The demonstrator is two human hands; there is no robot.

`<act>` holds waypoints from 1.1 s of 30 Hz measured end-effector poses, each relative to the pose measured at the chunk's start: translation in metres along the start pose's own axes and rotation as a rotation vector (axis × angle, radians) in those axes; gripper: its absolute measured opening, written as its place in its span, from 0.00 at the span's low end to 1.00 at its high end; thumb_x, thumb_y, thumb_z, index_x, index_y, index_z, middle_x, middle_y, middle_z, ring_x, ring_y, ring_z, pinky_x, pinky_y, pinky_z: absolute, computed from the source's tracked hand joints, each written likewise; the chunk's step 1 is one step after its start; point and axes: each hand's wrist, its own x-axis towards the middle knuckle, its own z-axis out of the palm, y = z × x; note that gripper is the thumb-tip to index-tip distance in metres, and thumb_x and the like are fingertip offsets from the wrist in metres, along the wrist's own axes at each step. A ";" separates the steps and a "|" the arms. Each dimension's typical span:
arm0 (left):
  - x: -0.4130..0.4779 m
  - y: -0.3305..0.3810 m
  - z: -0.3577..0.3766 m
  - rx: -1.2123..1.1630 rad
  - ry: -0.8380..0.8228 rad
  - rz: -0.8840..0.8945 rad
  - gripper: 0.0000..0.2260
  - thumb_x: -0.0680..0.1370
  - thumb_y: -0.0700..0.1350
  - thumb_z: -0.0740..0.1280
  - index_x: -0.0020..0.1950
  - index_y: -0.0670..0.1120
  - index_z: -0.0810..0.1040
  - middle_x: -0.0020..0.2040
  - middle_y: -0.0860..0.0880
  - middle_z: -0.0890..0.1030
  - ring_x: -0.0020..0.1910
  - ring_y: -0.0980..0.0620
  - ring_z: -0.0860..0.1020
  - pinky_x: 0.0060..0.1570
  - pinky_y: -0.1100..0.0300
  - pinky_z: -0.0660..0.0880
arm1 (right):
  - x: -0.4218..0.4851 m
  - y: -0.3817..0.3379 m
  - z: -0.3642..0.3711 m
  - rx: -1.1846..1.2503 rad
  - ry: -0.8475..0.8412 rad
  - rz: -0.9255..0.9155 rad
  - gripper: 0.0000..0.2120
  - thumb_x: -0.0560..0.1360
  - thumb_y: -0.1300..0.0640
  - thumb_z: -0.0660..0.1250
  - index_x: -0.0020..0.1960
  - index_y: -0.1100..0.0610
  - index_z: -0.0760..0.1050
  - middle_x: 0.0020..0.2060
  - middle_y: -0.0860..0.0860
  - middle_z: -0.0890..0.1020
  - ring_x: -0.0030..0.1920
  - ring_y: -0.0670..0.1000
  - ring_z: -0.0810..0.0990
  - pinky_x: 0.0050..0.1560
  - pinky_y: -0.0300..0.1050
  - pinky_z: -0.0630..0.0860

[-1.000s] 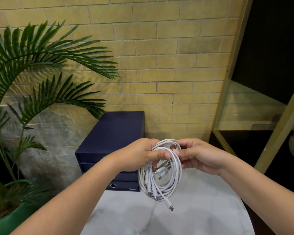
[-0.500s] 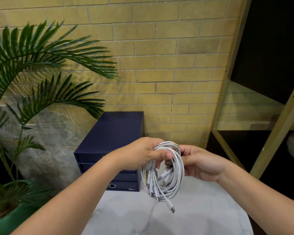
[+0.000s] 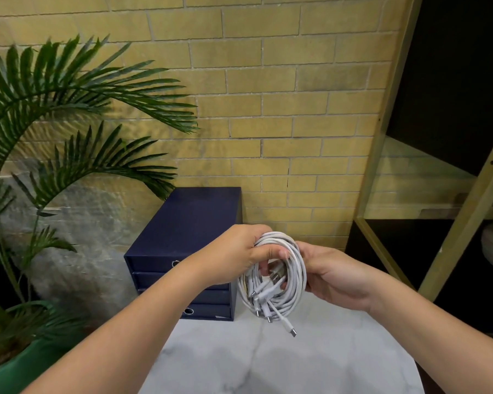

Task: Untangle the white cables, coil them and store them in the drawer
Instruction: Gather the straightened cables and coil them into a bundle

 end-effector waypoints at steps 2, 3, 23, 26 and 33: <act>0.000 0.001 -0.001 0.015 -0.009 -0.006 0.20 0.70 0.65 0.65 0.48 0.50 0.81 0.39 0.49 0.83 0.38 0.57 0.80 0.45 0.53 0.76 | 0.001 0.001 -0.002 -0.091 0.021 0.001 0.17 0.74 0.55 0.66 0.63 0.54 0.74 0.50 0.52 0.78 0.46 0.53 0.67 0.43 0.47 0.60; 0.000 0.001 -0.001 0.015 -0.011 -0.007 0.20 0.70 0.65 0.65 0.48 0.50 0.80 0.38 0.49 0.83 0.37 0.57 0.79 0.44 0.53 0.76 | 0.001 0.000 -0.002 -0.122 0.025 0.001 0.17 0.74 0.55 0.65 0.63 0.53 0.74 0.49 0.50 0.78 0.45 0.51 0.67 0.42 0.47 0.58; 0.004 -0.004 -0.006 0.006 0.031 0.009 0.22 0.70 0.66 0.64 0.47 0.48 0.80 0.39 0.48 0.82 0.38 0.54 0.78 0.41 0.58 0.74 | 0.003 0.006 0.001 0.255 0.074 0.016 0.15 0.73 0.62 0.66 0.60 0.60 0.77 0.49 0.60 0.76 0.47 0.57 0.69 0.47 0.46 0.80; 0.004 -0.006 -0.006 -0.004 0.038 0.008 0.22 0.71 0.65 0.64 0.47 0.47 0.80 0.39 0.48 0.81 0.37 0.58 0.76 0.40 0.58 0.73 | 0.004 0.008 0.003 0.295 0.077 0.002 0.17 0.75 0.65 0.62 0.63 0.61 0.74 0.49 0.57 0.81 0.44 0.52 0.80 0.46 0.46 0.80; 0.005 -0.004 -0.003 -0.035 0.029 0.025 0.22 0.70 0.64 0.64 0.48 0.47 0.81 0.42 0.46 0.82 0.39 0.55 0.78 0.43 0.57 0.75 | 0.005 0.012 0.003 0.351 0.000 0.019 0.15 0.76 0.65 0.62 0.61 0.59 0.77 0.50 0.57 0.83 0.44 0.51 0.83 0.45 0.43 0.81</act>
